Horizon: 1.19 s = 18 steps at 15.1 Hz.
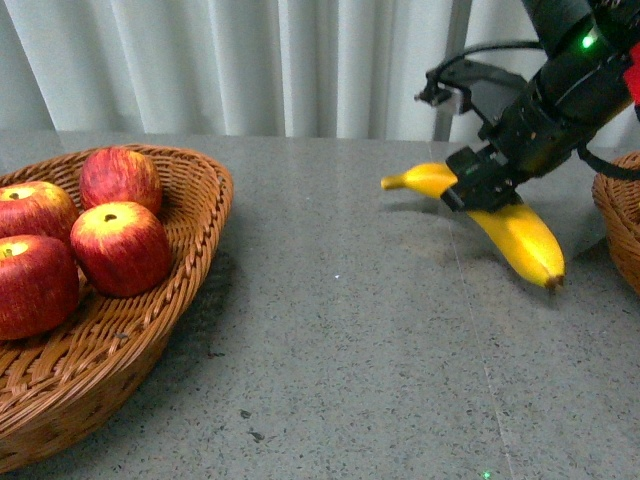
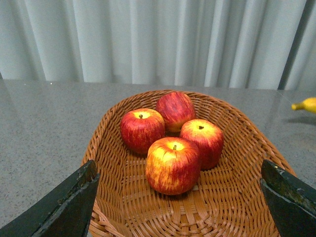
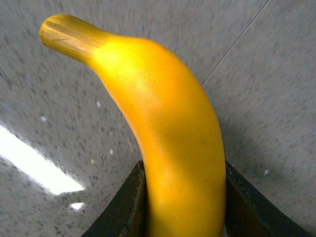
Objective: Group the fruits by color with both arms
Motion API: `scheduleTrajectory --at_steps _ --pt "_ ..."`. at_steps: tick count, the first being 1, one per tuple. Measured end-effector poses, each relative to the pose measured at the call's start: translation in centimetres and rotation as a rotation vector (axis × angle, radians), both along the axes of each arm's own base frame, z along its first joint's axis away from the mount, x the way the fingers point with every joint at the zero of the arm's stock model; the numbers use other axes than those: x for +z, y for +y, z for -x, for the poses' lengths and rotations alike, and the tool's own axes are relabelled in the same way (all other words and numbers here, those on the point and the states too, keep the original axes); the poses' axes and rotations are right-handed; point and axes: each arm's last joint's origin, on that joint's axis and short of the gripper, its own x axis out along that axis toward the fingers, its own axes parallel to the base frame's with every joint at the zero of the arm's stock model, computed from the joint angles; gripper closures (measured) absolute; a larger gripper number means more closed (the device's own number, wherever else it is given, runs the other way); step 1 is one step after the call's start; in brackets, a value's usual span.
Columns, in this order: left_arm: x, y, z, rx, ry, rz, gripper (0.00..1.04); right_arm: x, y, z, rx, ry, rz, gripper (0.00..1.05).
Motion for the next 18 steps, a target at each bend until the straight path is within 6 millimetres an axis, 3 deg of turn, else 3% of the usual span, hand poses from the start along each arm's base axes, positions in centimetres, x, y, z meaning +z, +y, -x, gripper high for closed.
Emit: scheduleTrajectory --at_steps 4,6,7,9,11,14,18 --pt "0.0 0.0 0.0 0.000 0.000 0.000 0.07 8.9 -0.9 0.9 -0.024 -0.226 -0.311 0.70" --pt "0.0 0.0 0.0 0.000 0.000 0.000 0.07 12.5 -4.0 2.3 -0.066 -0.309 -0.446 0.70" --pt "0.0 0.0 0.0 0.000 0.000 0.000 0.07 13.1 -5.9 3.0 -0.093 -0.327 -0.474 0.70" --pt "0.0 0.0 0.0 0.000 0.000 0.000 0.07 12.4 -10.0 4.4 -0.153 -0.342 -0.497 0.70" --pt "0.0 0.0 0.0 0.000 0.000 0.000 0.07 10.3 -14.2 6.0 -0.228 -0.310 -0.504 0.70" --pt "0.0 0.0 0.0 0.000 0.000 0.000 0.07 8.4 -19.8 9.7 -0.308 -0.300 -0.479 0.70" --pt "0.0 0.0 0.0 0.000 0.000 0.000 0.07 6.5 -23.1 14.0 -0.309 -0.298 -0.301 0.70"
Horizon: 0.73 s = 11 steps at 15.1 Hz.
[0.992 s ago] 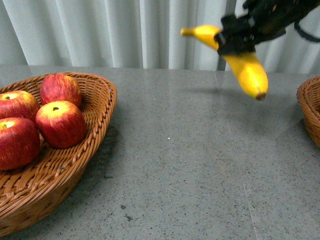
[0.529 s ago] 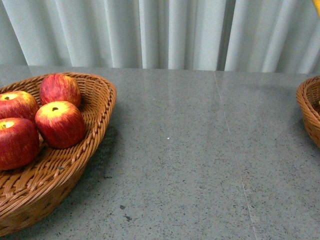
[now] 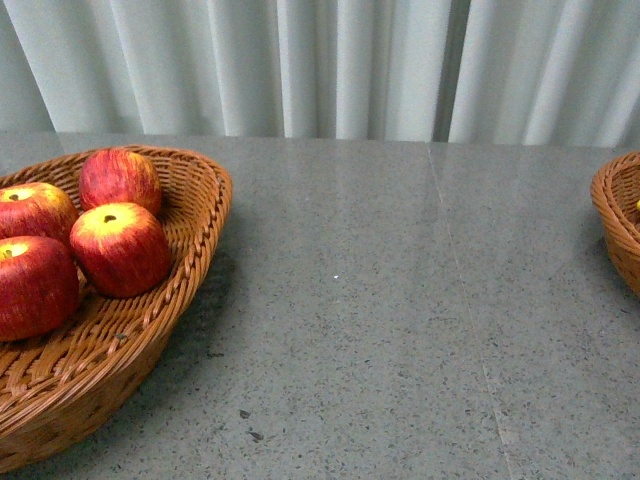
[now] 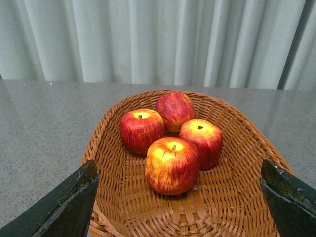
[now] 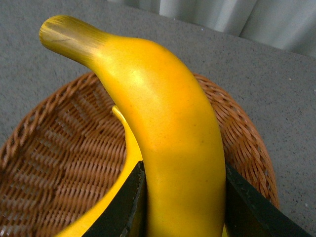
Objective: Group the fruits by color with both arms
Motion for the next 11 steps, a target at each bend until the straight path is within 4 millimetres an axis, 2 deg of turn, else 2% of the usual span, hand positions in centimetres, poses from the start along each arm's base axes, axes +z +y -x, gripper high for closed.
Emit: scheduleTrajectory --at_steps 3,8,9,11 --pt "0.0 0.0 0.0 0.000 0.000 0.000 0.07 -1.0 -0.6 0.7 0.038 0.029 0.076 0.70" --pt "0.0 0.0 0.0 0.000 0.000 0.000 0.07 0.1 -1.0 0.6 0.055 -0.005 0.095 0.11" --pt "0.0 0.0 0.0 0.000 0.000 0.000 0.07 0.4 -1.0 0.6 0.053 -0.015 0.090 0.05" --pt "0.0 0.0 0.0 0.000 0.000 0.000 0.07 1.4 -1.0 0.8 0.050 -0.055 0.054 0.06"
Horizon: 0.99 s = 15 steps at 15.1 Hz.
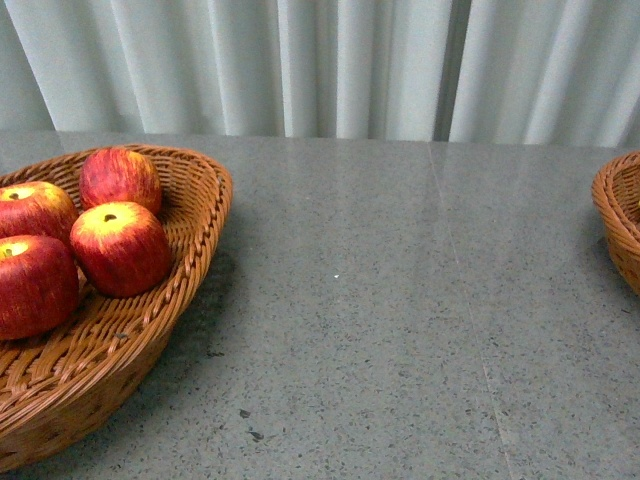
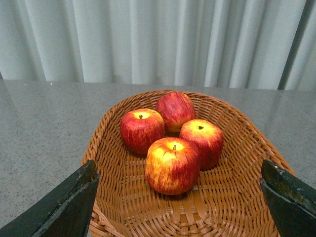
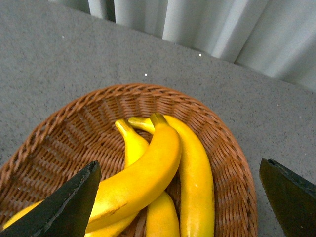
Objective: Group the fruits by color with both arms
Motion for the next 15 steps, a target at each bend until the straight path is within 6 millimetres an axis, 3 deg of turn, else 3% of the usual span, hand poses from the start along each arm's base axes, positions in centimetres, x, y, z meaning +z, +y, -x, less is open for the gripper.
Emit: scheduleTrajectory --at_steps 2,4,5,8,10,11,13,15 --pt "0.0 0.0 0.0 0.000 0.000 0.000 0.07 2.2 0.0 1.0 0.003 -0.109 -0.060 0.07" --pt "0.0 0.0 0.0 0.000 0.000 0.000 0.07 4.4 0.7 4.1 0.010 -0.239 -0.147 0.07" --pt "0.0 0.0 0.0 0.000 0.000 0.000 0.07 4.6 1.2 6.1 0.008 -0.279 -0.189 0.07" --pt "0.0 0.0 0.0 0.000 0.000 0.000 0.07 2.6 2.3 12.1 -0.034 -0.389 -0.232 0.11" --pt "0.0 0.0 0.0 0.000 0.000 0.000 0.07 -0.6 4.8 16.0 -0.220 -0.457 -0.193 0.35" --pt "0.0 0.0 0.0 0.000 0.000 0.000 0.07 -3.9 6.8 17.9 -0.240 -0.450 -0.205 0.53" --pt "0.0 0.0 0.0 0.000 0.000 0.000 0.07 -6.2 8.7 18.6 -0.237 -0.442 -0.209 0.78" --pt "0.0 0.0 0.0 0.000 0.000 0.000 0.07 -6.7 9.9 19.0 -0.232 -0.471 -0.200 1.03"
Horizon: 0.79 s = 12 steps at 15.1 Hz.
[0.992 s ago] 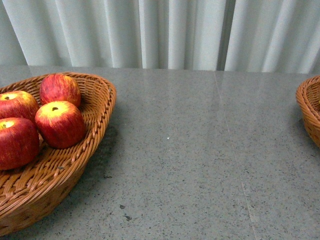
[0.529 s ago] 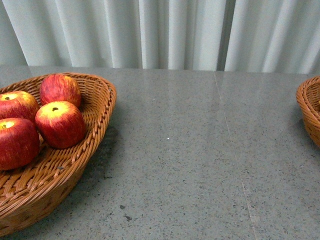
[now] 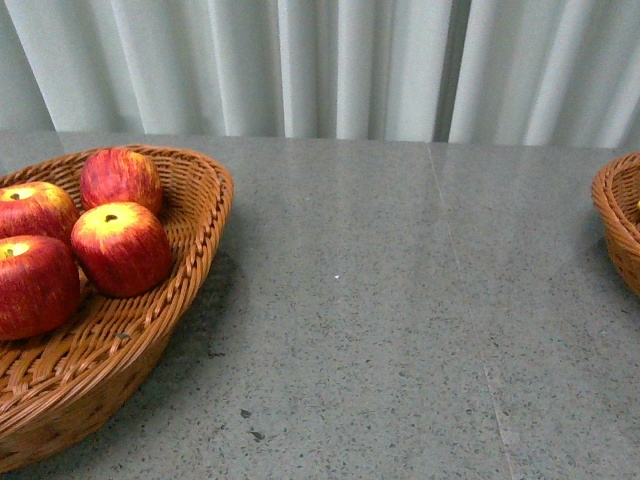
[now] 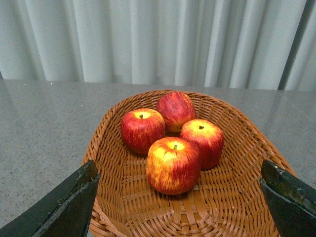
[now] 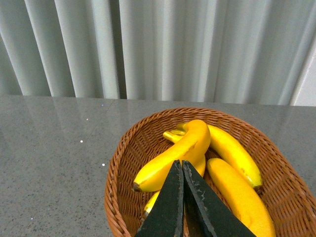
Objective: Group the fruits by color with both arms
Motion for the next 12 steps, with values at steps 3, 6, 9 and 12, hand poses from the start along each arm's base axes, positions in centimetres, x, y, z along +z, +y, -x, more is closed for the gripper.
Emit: scheduleTrajectory --at_steps 3,6,9,12 --pt "0.0 0.0 0.0 0.000 0.000 0.000 0.07 -1.3 1.2 0.3 -0.002 0.009 -0.006 1.03" --pt "0.0 0.0 0.0 0.001 0.000 0.000 0.07 -2.4 1.8 1.3 -0.006 0.027 -0.009 1.03" --pt "0.0 0.0 0.0 0.000 0.000 0.000 0.07 -2.5 3.1 1.4 0.015 0.008 -0.008 1.03" --pt "0.0 0.0 0.0 -0.002 -0.001 0.000 0.07 -3.5 3.0 1.4 -0.006 0.010 -0.008 1.03"
